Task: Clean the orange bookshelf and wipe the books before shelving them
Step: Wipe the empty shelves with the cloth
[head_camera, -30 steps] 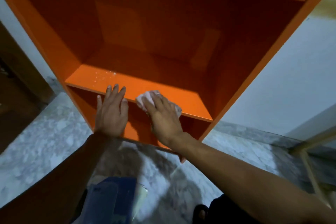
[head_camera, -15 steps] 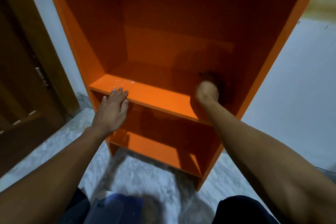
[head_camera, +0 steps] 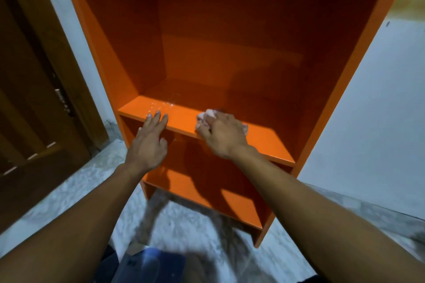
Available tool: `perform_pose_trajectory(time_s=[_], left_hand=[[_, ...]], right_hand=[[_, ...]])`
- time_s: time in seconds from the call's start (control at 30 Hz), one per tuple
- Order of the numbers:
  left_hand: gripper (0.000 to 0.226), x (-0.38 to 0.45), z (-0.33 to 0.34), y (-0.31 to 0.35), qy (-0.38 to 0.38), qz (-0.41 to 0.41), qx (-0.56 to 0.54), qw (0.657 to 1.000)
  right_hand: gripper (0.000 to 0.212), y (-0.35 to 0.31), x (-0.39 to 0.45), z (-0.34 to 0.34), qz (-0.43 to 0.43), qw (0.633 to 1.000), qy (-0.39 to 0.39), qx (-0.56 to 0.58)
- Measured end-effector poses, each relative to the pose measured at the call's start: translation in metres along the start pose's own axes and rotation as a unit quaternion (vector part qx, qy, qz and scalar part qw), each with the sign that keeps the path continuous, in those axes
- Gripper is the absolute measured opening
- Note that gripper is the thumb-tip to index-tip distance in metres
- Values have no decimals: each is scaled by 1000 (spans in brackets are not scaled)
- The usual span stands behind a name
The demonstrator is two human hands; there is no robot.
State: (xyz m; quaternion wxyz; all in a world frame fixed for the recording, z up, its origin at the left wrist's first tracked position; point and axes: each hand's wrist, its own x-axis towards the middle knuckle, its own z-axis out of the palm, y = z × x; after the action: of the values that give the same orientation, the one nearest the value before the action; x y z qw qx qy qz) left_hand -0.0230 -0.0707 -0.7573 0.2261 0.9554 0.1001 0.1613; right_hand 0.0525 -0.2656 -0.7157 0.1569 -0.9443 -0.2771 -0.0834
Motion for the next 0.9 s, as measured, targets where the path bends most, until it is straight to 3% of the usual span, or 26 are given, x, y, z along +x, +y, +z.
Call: perform_pose_trajectory(time_s=[0.07, 0.17, 0.27, 0.33, 0.4, 0.47, 0.5, 0.57, 0.6, 0.77, 0.9], left_hand=[[74, -1, -6, 0, -24, -1, 19, 1000], [78, -2, -12, 2, -47, -8, 28, 998], [79, -2, -13, 5, -54, -16, 40, 998], [80, -3, -14, 6, -51, -19, 49, 997], [80, -5, -13, 7, -45, -15, 51, 998], [80, -7, -13, 7, -44, -6, 52, 998], [80, -8, -13, 5, -46, 0, 55, 997], [79, -9, -14, 1, -44, 11, 57, 997], [79, -9, -15, -2, -40, 17, 56, 997], [80, -9, -8, -11, -23, 41, 28, 998], [82, -9, -5, -18, -10, 61, 20, 998]], right_hand=[[42, -3, -14, 7, -79, 997, -3, -18], [64, -3, -30, 8, -174, 984, -24, -1], [60, -8, -39, -8, -237, 949, 46, 200], [54, -4, -27, -16, -175, 924, 178, 290], [44, 11, -1, -26, 22, 930, 257, 263], [34, 34, 19, -31, 233, 947, 155, 158], [33, 42, 27, -30, 280, 952, 69, 104], [39, 56, 41, -24, 272, 959, -65, 55], [41, 59, 51, -18, 249, 964, -88, 36], [45, 58, 113, 18, 181, 980, -67, -48], [41, 23, 132, 33, 93, 988, -108, 55]])
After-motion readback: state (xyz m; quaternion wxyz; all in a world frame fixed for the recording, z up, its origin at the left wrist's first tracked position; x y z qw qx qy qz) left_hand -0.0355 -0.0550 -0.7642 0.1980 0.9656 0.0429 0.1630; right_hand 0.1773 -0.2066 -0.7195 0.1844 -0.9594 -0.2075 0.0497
